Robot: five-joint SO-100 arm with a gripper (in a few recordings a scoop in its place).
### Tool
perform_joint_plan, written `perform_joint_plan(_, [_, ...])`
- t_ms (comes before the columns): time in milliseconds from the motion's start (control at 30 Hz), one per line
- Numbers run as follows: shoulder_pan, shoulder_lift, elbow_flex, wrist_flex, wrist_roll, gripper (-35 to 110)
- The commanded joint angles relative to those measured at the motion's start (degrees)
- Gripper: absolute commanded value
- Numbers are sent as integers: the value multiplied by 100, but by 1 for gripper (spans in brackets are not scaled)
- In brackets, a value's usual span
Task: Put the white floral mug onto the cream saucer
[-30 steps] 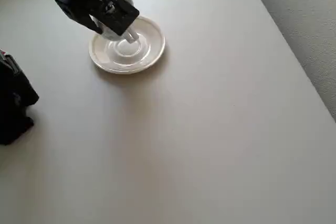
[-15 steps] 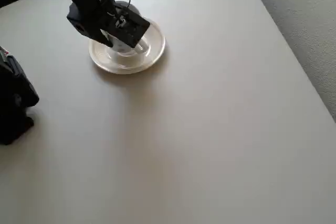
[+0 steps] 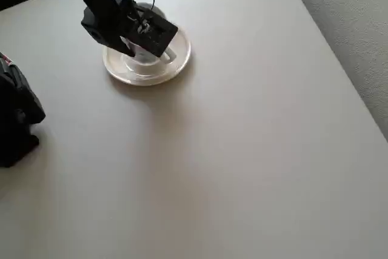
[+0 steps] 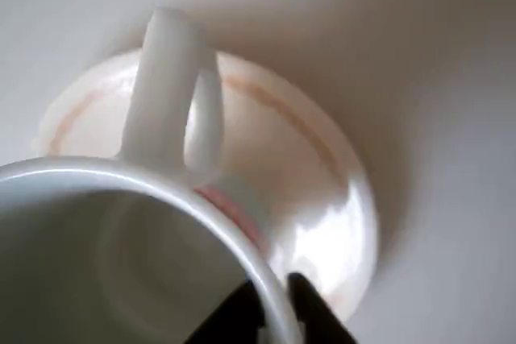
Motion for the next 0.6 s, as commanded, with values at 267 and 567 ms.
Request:
perform_joint_plan(267, [88,-158,62,-360,-88,-2])
perform_joint_plan(567, [-105,-123,105,-53,-281,9])
